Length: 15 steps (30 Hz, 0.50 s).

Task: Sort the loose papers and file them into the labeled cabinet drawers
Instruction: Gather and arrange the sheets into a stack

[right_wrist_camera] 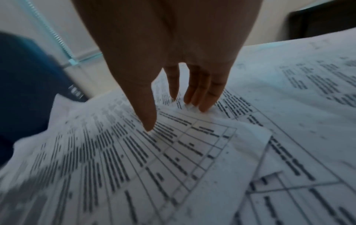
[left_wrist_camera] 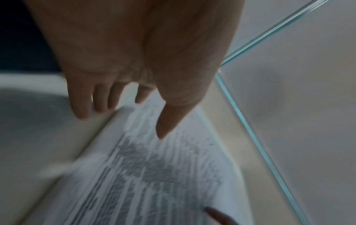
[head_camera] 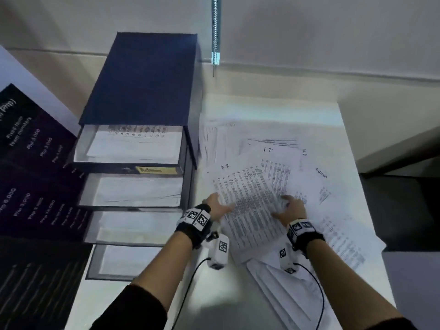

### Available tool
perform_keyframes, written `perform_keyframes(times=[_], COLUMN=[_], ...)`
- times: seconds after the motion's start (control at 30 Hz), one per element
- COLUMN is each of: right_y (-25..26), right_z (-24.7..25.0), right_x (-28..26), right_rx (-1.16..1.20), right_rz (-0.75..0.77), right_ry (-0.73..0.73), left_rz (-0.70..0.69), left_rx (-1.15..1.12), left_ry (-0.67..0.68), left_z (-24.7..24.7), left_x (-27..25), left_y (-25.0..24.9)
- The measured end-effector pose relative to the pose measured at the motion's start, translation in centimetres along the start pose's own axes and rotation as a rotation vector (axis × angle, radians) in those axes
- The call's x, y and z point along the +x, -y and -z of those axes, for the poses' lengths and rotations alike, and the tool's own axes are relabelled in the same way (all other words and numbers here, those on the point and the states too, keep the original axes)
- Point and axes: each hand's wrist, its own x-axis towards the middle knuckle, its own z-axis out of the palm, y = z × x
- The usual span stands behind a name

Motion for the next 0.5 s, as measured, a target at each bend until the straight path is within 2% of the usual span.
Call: perform_keyframes(times=[0.03, 0.1, 0.13, 0.23, 0.33, 0.4, 0.5], right_y=[-0.1, 0.3, 0.6, 0.8, 0.3, -0.6, -2.7], right_z=[-0.2, -0.4, -0.4, -0.8, -0.6, 0.1, 1.8], right_x=[0.2, -0.2, -0.5, -0.8, -0.5, -0.2, 1.2], right_rx=[-0.022, -0.017, 0.023, 0.076, 0.153, 0.31, 0.567], right_rz=[0.056, 0.151, 0.178, 0.302, 0.383, 0.34, 0.238], right_ry=[-0.021, -0.003, 0.034, 0.072, 0.022, 0.052, 0.054], left_rz=[0.089, 0.161, 0.159, 0.165, 0.027, -0.11, -0.206], left_rx=[0.01, -0.122, -0.213, -0.373, -0.438, -0.423, -0.507], left_ry=[-0.112, -0.324, -0.372, -0.353, -0.508, -0.477, -0.218], left_z=[-0.8, -1.9, -2.2, -3.1, -3.8, -4.2, -5.2], left_x=[0.7, 1.9, 2.7, 3.8, 3.7, 4.1, 4.9], left_y=[0.1, 0.3, 0.5, 0.5, -0.1, -0.5, -1.5])
